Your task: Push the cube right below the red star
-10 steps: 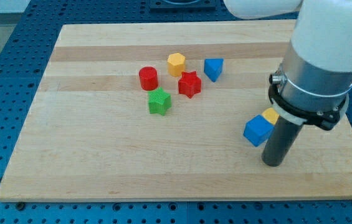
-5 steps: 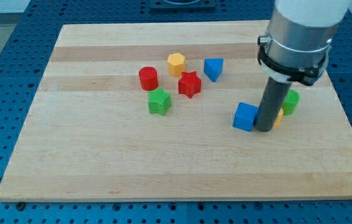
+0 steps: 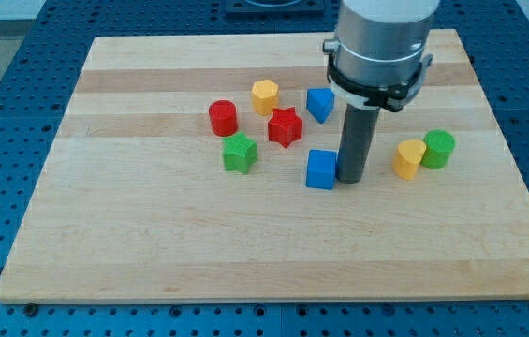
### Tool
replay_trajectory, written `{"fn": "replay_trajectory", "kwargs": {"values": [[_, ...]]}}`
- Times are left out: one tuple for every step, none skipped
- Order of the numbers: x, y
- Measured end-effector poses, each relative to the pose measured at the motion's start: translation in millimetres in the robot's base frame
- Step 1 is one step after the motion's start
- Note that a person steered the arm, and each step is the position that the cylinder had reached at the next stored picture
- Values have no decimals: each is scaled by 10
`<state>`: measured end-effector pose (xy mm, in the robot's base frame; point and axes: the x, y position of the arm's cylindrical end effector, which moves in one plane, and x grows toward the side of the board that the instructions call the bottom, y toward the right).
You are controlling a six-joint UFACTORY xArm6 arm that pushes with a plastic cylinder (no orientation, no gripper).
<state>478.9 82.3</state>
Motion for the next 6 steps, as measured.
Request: {"fn": "replay_trajectory", "kwargs": {"values": [[0,-74],[0,-148],[0,-192],[0,-228],[5,-128],[72,298]]}}
